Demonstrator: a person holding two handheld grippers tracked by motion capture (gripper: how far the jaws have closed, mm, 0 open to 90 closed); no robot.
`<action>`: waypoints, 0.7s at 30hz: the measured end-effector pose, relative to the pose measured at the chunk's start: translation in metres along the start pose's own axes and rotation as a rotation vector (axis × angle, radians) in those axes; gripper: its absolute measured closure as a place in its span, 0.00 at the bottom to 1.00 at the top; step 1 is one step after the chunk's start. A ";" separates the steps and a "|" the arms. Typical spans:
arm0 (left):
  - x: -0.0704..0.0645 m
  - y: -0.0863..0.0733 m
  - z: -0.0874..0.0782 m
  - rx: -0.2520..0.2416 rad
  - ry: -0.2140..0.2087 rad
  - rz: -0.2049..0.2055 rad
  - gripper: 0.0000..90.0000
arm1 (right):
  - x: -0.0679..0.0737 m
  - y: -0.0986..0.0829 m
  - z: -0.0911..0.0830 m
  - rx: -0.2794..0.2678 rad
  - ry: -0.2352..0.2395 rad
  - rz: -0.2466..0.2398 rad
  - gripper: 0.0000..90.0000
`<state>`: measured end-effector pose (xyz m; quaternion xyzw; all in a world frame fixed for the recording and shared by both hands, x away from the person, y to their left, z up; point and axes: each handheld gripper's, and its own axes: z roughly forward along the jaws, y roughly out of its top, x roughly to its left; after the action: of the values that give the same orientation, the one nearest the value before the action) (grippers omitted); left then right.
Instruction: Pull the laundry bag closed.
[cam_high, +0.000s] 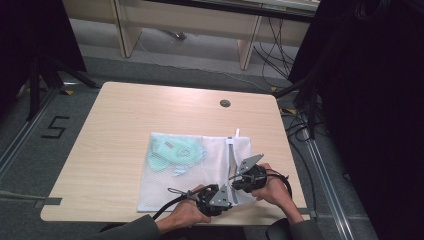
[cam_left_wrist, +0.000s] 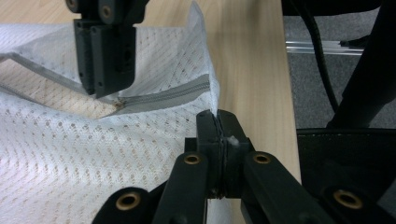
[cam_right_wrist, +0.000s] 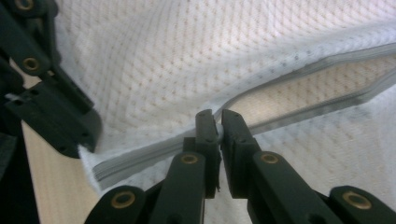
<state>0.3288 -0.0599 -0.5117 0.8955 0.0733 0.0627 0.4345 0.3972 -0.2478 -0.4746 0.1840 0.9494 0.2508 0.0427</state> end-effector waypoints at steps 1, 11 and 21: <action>0.000 0.000 0.000 -0.004 0.002 -0.002 0.99 | -0.001 0.000 0.000 -0.001 -0.004 -0.004 0.96; -0.002 0.000 -0.001 -0.010 0.002 -0.005 0.99 | -0.012 0.003 0.002 -0.003 -0.016 -0.001 0.96; -0.003 0.000 0.000 -0.001 0.006 0.013 0.99 | -0.020 0.007 0.005 -0.010 -0.028 0.012 0.96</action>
<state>0.3258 -0.0604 -0.5112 0.8956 0.0689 0.0679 0.4342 0.4193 -0.2476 -0.4756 0.1930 0.9463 0.2534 0.0556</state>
